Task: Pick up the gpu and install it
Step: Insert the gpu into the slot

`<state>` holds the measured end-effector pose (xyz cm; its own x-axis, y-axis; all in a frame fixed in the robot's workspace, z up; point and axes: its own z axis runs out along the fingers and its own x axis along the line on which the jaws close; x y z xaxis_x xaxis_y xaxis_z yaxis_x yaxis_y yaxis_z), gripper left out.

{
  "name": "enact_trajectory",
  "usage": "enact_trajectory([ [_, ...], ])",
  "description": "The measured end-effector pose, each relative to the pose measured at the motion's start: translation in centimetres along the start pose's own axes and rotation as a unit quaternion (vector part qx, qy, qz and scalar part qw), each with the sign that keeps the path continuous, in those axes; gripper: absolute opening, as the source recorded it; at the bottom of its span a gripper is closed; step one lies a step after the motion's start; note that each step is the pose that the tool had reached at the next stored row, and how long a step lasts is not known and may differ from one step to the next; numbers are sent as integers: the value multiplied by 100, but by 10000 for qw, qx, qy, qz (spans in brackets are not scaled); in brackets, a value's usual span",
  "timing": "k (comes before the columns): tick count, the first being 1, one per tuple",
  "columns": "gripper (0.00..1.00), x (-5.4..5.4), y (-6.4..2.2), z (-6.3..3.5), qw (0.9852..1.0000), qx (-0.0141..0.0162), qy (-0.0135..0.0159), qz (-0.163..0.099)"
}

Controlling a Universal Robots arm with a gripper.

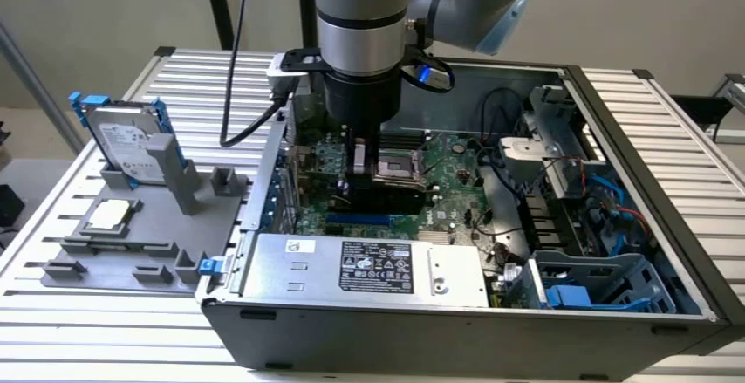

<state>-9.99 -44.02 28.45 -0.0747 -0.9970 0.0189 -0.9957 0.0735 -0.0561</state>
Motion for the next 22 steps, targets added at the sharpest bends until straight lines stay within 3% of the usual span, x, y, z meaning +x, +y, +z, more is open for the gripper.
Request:
enact_trajectory([
  [4,26,17,9,1,10000,-3,-45,-8],
  [8,26,21,12,3,10000,-4,-63,-9],
  [22,26,26,59,48,10000,12,-75,-8],
])
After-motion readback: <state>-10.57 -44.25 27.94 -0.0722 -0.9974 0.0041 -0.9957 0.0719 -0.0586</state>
